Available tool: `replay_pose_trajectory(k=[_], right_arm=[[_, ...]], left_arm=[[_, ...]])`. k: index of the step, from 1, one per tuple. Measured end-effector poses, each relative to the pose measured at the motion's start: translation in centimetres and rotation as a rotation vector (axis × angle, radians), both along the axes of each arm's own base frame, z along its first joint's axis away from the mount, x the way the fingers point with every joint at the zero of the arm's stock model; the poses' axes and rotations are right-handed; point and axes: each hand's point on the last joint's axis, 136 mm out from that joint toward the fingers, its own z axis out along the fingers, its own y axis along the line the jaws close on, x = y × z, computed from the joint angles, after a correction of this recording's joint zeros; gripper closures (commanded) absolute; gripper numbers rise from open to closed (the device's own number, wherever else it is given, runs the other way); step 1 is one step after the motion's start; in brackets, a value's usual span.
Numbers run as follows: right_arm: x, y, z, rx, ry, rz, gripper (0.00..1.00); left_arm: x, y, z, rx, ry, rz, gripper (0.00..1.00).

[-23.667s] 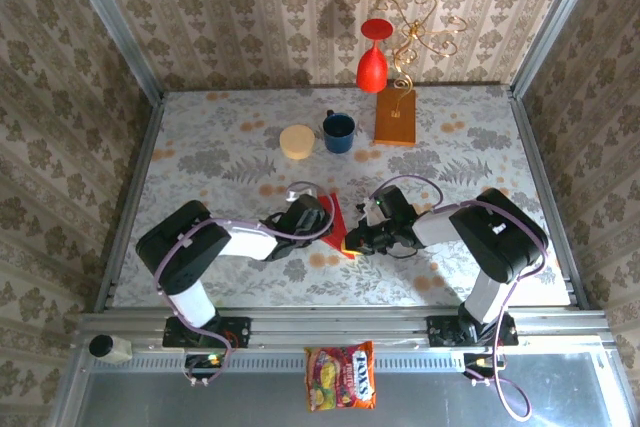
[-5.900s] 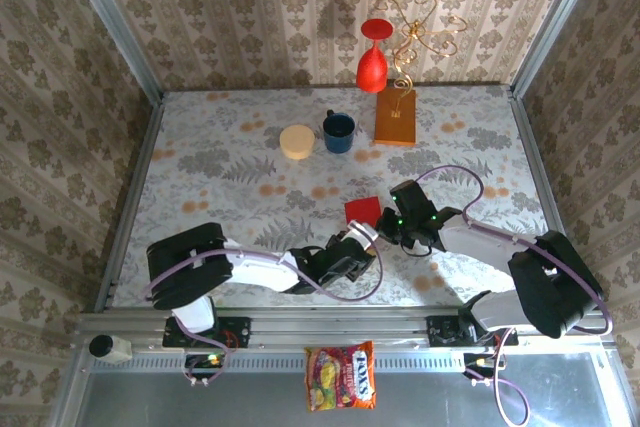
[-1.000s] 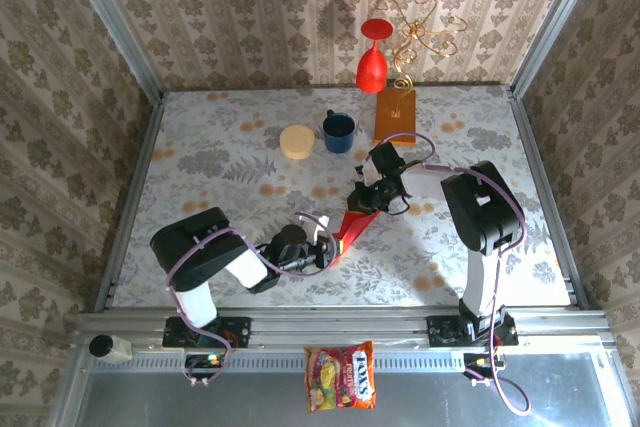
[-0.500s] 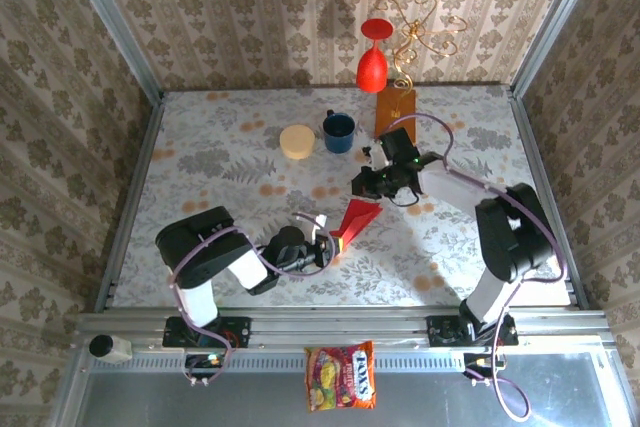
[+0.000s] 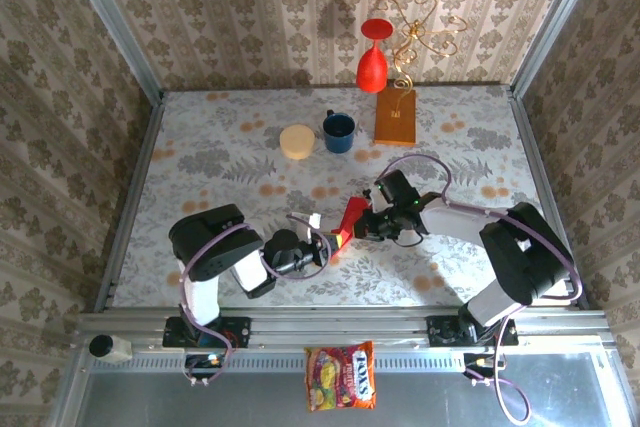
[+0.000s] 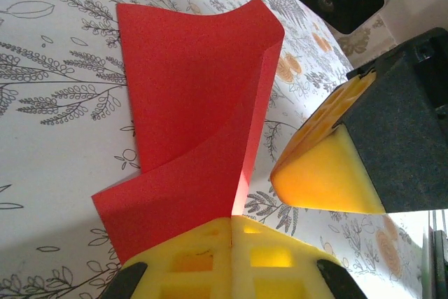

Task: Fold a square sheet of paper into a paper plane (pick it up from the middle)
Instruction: Fold the wing for the fifth time at the center of the table.

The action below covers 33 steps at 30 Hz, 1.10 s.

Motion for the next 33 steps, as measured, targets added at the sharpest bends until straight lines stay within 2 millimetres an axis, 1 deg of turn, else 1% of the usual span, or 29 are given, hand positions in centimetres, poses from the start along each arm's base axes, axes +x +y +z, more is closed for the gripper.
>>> replay_pose_trajectory(k=[6, 12, 20, 28, 33], right_arm=[[0.8, 0.7, 0.7, 0.033, -0.035, -0.01, 1.0], [1.1, 1.3, 1.0, 0.047, -0.052, -0.006, 1.0], [1.2, 1.6, 0.0, 0.041, -0.04, -0.003, 1.0], [1.3, 1.6, -1.3, 0.03, -0.022, -0.003, 1.0], [1.3, 1.6, -1.3, 0.03, -0.022, -0.003, 1.0]], left_arm=[[0.2, 0.1, 0.0, -0.004, 0.01, 0.009, 1.0], [0.2, 0.1, -0.1, -0.01, 0.019, 0.012, 1.0], [0.3, 0.1, -0.3, -0.006, 0.038, 0.019, 1.0], [0.6, -0.2, -1.0, 0.061, 0.087, 0.029, 1.0], [0.6, -0.3, -1.3, 0.085, 0.103, 0.03, 1.0]])
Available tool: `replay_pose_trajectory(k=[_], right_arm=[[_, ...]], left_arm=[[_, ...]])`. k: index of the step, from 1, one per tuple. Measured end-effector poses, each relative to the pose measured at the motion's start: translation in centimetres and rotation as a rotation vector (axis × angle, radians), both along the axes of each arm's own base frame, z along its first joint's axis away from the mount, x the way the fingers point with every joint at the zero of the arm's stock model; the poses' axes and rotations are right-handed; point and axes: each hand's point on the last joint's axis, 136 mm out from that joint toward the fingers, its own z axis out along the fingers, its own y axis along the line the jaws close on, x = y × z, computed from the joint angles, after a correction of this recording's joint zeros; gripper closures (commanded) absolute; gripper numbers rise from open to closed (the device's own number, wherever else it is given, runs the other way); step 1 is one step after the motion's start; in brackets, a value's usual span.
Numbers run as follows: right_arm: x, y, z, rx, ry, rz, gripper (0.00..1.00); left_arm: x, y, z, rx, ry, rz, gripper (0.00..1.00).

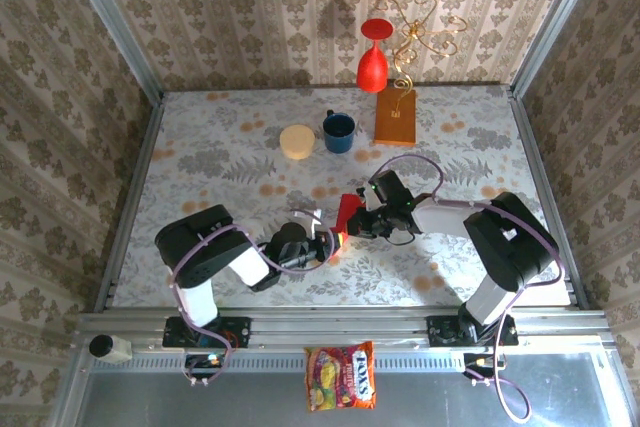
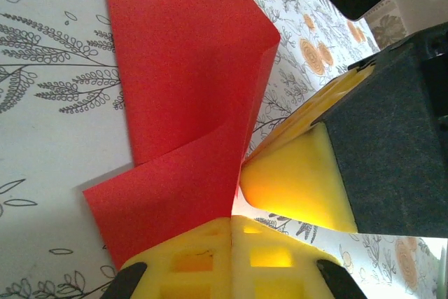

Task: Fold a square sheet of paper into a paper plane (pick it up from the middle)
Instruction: Fold the wing for the fifth time at the center of the table.

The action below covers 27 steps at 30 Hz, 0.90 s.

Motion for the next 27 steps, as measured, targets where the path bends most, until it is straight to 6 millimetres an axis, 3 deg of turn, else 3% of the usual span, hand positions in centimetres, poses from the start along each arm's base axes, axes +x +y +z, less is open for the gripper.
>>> replay_pose_trajectory(k=[7, 25, 27], right_arm=[[0.9, 0.5, 0.6, 0.01, -0.018, 0.002, 1.0], [1.5, 0.8, -1.6, 0.014, 0.008, 0.016, 1.0], [1.6, 0.8, -1.7, 0.018, 0.012, 0.015, 1.0]], left_arm=[[0.1, -0.1, -0.1, 0.005, 0.005, 0.001, 1.0], [0.2, -0.1, 0.0, -0.001, 0.012, 0.013, 1.0], [0.3, -0.1, 0.0, -0.004, 0.013, 0.015, 0.91]])
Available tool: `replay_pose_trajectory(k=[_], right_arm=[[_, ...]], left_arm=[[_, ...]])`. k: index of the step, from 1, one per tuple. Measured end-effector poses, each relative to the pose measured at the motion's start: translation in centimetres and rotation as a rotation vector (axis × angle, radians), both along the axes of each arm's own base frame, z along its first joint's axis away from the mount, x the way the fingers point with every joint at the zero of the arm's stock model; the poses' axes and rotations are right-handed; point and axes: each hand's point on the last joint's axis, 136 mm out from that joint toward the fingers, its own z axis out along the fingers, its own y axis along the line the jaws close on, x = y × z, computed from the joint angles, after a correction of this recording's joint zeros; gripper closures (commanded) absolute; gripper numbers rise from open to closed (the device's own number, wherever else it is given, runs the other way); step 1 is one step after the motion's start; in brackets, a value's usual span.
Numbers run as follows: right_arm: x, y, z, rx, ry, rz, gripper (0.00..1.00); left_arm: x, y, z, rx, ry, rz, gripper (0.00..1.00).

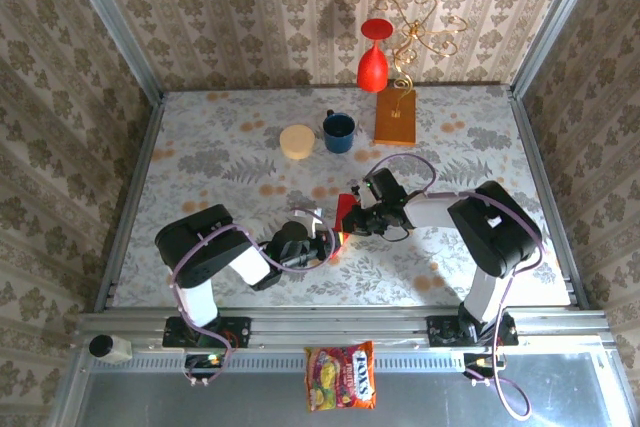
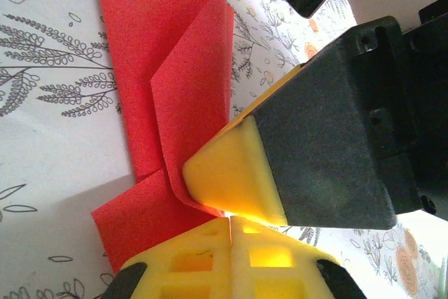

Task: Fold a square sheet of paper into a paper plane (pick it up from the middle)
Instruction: Fold the wing for the fifth time at the center of the table.

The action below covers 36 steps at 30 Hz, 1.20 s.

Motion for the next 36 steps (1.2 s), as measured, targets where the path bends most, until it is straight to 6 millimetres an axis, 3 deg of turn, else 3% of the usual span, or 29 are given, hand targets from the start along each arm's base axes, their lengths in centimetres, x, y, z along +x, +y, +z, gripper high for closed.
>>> replay_pose_trajectory(k=[4, 7, 9, 14, 23, 36], right_arm=[[0.1, -0.3, -0.2, 0.014, 0.012, -0.012, 1.0], [0.2, -0.3, -0.2, 0.022, 0.009, -0.014, 1.0], [0.1, -0.3, -0.2, 0.027, 0.01, -0.015, 1.0], [0.1, -0.2, -0.2, 0.029, 0.01, -0.013, 1.0], [0.1, -0.3, -0.3, 0.033, 0.013, -0.013, 1.0], [0.1, -0.2, -0.3, 0.041, 0.018, -0.009, 1.0]], left_arm=[[0.2, 0.1, 0.6, -0.01, 0.004, -0.001, 0.71], [0.0, 0.5, 0.9, 0.018, 0.008, -0.006, 0.67], [-0.1, 1.0, 0.8, 0.055, 0.013, -0.009, 0.7], [-0.6, 0.7, 1.0, 0.169, 0.005, -0.06, 1.0], [-1.4, -1.7, 2.2, 0.247, -0.059, -0.169, 1.0], [-1.4, -1.7, 0.1, 0.311, -0.049, -0.194, 1.0]])
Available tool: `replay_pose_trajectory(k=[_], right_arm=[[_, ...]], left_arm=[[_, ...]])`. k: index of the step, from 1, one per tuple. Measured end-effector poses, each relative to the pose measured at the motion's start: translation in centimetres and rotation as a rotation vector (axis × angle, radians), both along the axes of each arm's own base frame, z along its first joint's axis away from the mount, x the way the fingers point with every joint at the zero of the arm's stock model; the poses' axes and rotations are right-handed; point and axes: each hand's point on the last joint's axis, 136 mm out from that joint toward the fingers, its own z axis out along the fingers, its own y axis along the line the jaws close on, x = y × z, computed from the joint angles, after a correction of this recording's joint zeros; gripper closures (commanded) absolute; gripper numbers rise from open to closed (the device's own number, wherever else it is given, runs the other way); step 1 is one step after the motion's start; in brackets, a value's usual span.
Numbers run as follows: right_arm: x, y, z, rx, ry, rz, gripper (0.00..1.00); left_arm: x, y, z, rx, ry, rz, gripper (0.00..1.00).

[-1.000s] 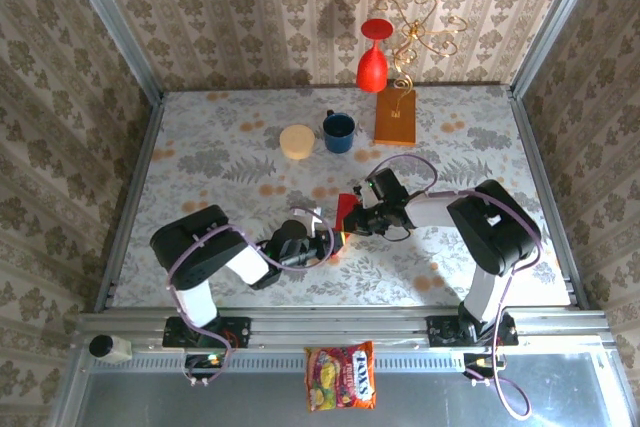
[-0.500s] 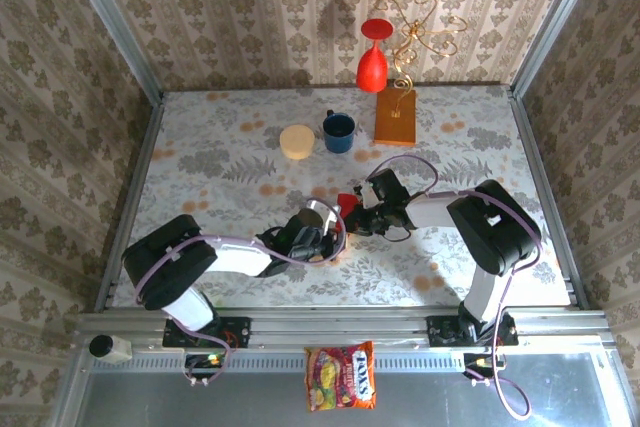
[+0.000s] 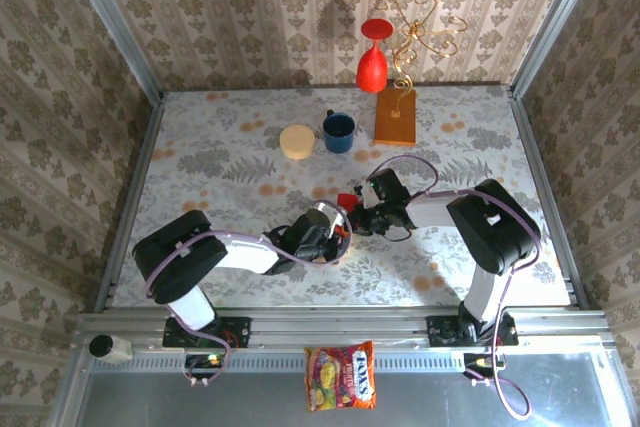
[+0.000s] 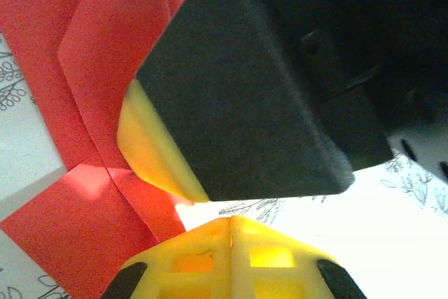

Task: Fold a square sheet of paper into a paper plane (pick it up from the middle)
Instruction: Fold the wing for the fifth time at the center of the table.

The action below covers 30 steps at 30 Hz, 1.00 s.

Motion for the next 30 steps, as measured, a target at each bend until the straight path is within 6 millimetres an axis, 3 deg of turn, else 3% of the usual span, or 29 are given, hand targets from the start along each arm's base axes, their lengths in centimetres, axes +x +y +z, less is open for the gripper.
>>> replay_pose_trajectory(k=[15, 25, 30], right_arm=[[0.0, 0.0, 0.0, 0.003, 0.001, -0.002, 1.0], [-0.4, 0.3, 0.0, 0.018, 0.014, 0.01, 1.0], [-0.4, 0.3, -0.1, 0.018, 0.017, 0.008, 1.0]], left_arm=[[-0.3, 1.3, -1.1, 0.008, -0.024, 0.043, 1.0], [-2.9, 3.2, -0.9, 0.002, -0.018, 0.065, 1.0], [-3.8, 4.5, 0.1, 0.043, -0.007, 0.053, 1.0]])
